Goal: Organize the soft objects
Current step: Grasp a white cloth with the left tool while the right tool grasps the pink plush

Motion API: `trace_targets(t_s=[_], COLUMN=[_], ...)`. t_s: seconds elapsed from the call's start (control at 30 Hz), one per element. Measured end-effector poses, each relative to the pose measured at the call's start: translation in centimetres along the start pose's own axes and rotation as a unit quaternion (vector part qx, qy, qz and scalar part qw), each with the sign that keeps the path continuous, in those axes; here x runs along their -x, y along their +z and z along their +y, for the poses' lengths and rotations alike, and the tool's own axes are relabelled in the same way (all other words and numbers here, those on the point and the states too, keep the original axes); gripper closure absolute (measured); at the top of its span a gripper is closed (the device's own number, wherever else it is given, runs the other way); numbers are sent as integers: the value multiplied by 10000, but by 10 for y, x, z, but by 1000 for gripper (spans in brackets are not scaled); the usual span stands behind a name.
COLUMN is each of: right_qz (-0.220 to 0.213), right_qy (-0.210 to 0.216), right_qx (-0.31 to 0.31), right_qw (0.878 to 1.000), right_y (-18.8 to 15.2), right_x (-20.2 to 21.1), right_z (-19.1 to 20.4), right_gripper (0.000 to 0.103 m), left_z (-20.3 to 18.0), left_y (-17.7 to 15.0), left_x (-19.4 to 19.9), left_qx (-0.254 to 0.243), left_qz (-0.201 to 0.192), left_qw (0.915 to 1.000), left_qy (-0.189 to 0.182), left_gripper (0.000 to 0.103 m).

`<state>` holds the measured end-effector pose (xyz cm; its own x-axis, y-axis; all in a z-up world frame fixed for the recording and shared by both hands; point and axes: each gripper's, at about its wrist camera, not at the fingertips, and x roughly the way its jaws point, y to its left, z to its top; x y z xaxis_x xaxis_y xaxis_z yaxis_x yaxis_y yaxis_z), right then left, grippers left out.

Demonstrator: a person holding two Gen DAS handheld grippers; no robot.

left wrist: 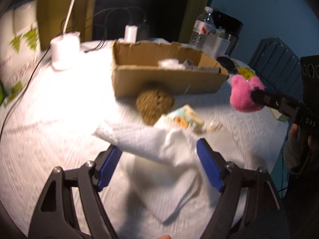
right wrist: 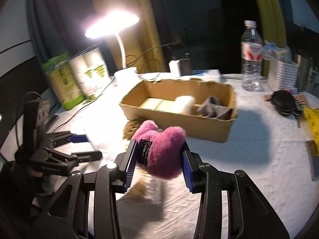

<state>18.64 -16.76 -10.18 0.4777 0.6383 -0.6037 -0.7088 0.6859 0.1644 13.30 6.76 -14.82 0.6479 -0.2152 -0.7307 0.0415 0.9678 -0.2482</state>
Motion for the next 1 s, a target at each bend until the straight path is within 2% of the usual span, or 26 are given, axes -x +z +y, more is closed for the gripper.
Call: trace_targets(t_s=[0.1, 0.2, 0.27, 0.33, 0.37, 0.4, 0.53, 0.63, 0.73, 0.77, 0.8, 0.9, 0.97, 1.0], right_qz=[162, 380, 423, 405, 384, 354, 235, 145, 70, 43, 17, -54, -97, -114], right_qy=[337, 282, 244, 189, 150, 100, -85, -252, -385, -415, -434, -461, -449, -446], right_qx=[48, 166, 148, 118, 97, 70, -53, -182, -323, -366, -402, -475, -482, -477], right_qw=[9993, 9987, 9987, 9989, 9991, 9993, 9997, 9994, 9987, 9985, 9982, 9978, 9978, 9978], right_y=[-5, -13, -15, -14, -14, -13, -12, -14, -17, -18, -19, -19, -18, -17], right_x=[-9, -24, -26, -25, -23, -21, -10, 1, 10, 14, 16, 21, 23, 24], right_z=[16, 30, 32, 31, 29, 27, 14, 1, -13, -18, -21, -29, -32, -32], right_gripper=[60, 60, 60, 60, 60, 60, 60, 60, 60, 59, 59, 59, 59, 59], left_z=[7, 10, 1, -16, -23, -31, -52, -70, -80, -81, -81, -76, -73, -73], left_y=[-15, -21, -21, -19, -15, -12, -6, -8, -13, -13, -12, -8, -7, -6], left_x=[4, 8, 18, 26, 26, 23, -4, -26, -31, -31, -32, -29, -25, -22], left_qx=[100, 149, -34, -376, -496, -616, -866, -1224, -1444, -1443, -1415, -1294, -1242, -1225], left_qz=[1, -57, -296, -503, -532, -540, -290, -31, 15, 24, 80, 63, 13, -13], left_qw=[9999, 9999, 9994, 9977, 9968, 9959, 9943, 9918, 9892, 9891, 9894, 9912, 9920, 9923], left_qy=[-8, -51, -150, -264, -321, -392, -542, -362, -265, -296, -303, -274, -221, -205], left_gripper=[25, 25, 24, 17, 8, 5, 5, 5, 7, 22, 42, 72, 83, 84])
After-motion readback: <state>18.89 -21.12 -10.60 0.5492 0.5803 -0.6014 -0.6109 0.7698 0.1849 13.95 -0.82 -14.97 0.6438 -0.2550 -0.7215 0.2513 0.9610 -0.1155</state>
